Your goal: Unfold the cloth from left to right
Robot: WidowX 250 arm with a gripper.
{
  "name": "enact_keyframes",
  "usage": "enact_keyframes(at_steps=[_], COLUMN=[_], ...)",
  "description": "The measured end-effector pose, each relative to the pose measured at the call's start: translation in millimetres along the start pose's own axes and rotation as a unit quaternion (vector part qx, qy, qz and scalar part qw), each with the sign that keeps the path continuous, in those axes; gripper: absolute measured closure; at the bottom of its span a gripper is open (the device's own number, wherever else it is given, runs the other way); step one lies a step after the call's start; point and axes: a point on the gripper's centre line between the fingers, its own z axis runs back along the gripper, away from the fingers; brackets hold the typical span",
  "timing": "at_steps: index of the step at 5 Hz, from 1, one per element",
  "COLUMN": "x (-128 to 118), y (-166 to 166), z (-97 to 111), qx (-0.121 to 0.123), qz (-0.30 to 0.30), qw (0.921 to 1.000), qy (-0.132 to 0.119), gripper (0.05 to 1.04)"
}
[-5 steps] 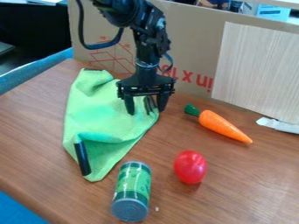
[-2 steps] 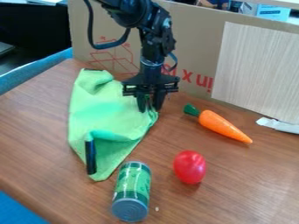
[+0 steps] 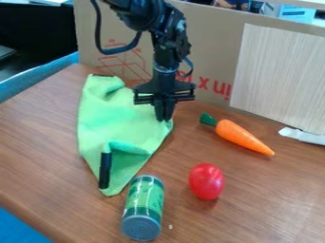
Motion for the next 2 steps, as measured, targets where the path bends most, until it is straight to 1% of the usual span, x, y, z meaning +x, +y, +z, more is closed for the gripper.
enact_keyframes(at_steps=[1, 2], x=[-2.0, 0.1], y=[3.7, 15.8], z=[1.3, 15.6], qx=[-0.011, -0.033], qz=[-0.004, 0.000], qw=[0.9998, 0.9990], qy=[0.018, 0.031], gripper=[1.033, 1.033])
